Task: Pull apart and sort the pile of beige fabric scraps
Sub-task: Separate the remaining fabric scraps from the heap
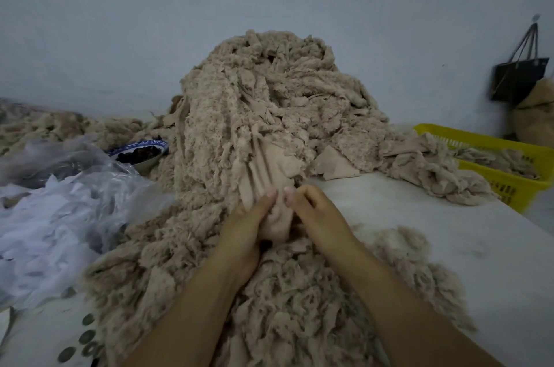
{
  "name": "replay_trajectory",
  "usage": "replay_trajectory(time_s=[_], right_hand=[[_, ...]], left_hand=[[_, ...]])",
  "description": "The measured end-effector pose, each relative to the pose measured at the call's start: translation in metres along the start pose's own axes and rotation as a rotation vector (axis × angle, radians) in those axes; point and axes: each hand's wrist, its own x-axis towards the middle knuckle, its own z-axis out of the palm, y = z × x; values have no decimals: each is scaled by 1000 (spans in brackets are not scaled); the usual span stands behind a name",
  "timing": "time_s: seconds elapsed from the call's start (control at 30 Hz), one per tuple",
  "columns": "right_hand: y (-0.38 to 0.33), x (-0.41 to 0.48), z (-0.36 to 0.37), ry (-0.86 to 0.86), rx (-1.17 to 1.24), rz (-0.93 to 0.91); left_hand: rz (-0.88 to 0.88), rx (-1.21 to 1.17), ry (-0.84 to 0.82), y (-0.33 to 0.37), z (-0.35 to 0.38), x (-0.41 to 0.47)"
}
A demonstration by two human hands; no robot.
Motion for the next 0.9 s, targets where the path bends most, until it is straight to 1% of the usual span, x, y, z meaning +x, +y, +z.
replay_trajectory(time_s=[0.07, 0.1, 0.13, 0.2, 0.27, 0.3, 0.37, 0.43, 0.47, 0.53, 0.57, 0.6, 0.67, 0.7, 0.73, 0.8, 0.83, 0.9], right_hand=[[1, 1, -3, -35, 100, 152], [2, 1, -3, -64, 128, 197], [5, 0, -2, -84, 148, 205], [9, 2, 1, -44, 170, 185], [10, 6, 1, 84, 225, 190], [11, 10, -2, 176, 284, 213], [15, 17, -19, 374, 418, 274], [17, 20, -40, 496, 533, 331], [19, 21, -45, 507, 604, 350], [17, 21, -42, 420, 696, 372], [16, 19, -35, 339, 655, 368], [15, 17, -25, 237, 532, 353], [12, 9, -8, 46, 201, 269], [11, 5, -1, -5, 78, 209], [11, 3, 4, -17, 6, 150], [9, 1, 6, 57, -24, 73], [7, 1, 5, 125, -22, 51], [3, 1, 3, 236, -67, 10]], left_hand=[[47, 146, -21, -3, 2, -4], [59, 237, -36, -5, 3, -6], [67, 331, -52, -6, 3, -7], [82, 459, -101, -8, 4, -9], [84, 482, -155, -7, 5, -11], [76, 468, -169, -5, 4, -12], [54, 402, -180, -4, 2, -13], [34, 343, -174, -3, 0, -14], [32, 334, -170, -3, -1, -14], [42, 358, -171, -5, -1, -15], [47, 403, -173, -6, 1, -14], [51, 465, -179, -6, 1, -13], [59, 615, -204, -7, 0, -13], [69, 707, -226, -8, 0, -12], [80, 785, -244, -10, -2, -11], [70, 832, -244, -12, -1, -11], [61, 821, -222, -11, 0, -11], [29, 699, -97, -9, 2, -9]])
